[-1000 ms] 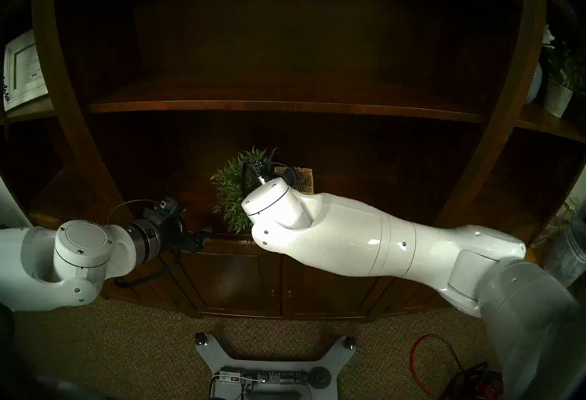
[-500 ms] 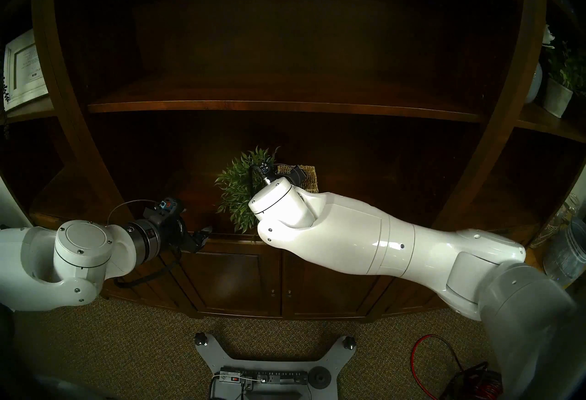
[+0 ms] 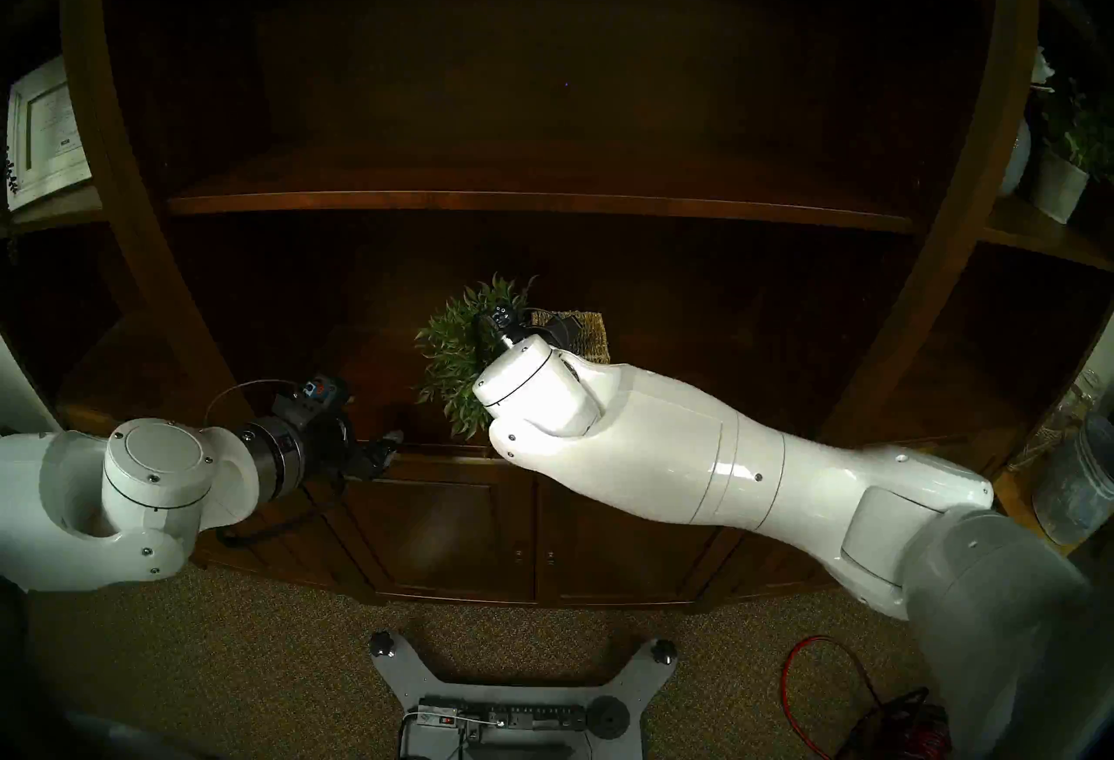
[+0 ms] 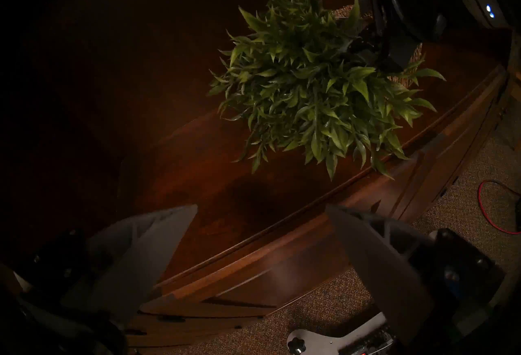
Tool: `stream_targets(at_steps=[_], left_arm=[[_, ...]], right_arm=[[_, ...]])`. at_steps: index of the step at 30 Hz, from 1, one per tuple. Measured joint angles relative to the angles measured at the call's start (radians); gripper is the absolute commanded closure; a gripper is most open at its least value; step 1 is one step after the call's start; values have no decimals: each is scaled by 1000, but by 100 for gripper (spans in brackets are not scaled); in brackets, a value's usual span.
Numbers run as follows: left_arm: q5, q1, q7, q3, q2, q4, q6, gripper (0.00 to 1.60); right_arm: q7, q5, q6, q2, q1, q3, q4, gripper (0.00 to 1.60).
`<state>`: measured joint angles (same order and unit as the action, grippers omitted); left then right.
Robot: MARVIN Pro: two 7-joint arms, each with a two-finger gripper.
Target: Place the fake decorative plant upright
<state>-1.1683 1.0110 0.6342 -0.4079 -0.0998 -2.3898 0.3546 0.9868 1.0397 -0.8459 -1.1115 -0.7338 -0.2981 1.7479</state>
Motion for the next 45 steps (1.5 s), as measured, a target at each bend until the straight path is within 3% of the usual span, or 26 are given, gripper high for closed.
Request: stream_targets(at_steps=[4,5,8,11,16,19,28,45], left_arm=[[0,0,0,0,0,0,0,0],[0,0,0,0,0,0,0,0],[0,0,0,0,0,0,0,0],[0,0,0,0,0,0,0,0],[0,0,0,0,0,0,0,0],[0,0,0,0,0,0,0,0],[0,0,0,0,0,0,0,0],[0,0,0,1,0,0,0,0]], right_arm=[[-16,-27,-15,-2,-14,-18,2,54],[-20,-36,-20,-2,-19,-24,3,82],[-32,-58,-32,-2,-31,-40,4,97],[-53,-97,-53,-2,-50,-69,9,126],[-79,-141,-78,-4,-76,-99,15,141],[-90,-160,-88,-5,-88,-113,17,159],[-122,-245,-116,-13,-146,-185,30,160],[-125,-336,-117,-26,-247,-303,87,160]])
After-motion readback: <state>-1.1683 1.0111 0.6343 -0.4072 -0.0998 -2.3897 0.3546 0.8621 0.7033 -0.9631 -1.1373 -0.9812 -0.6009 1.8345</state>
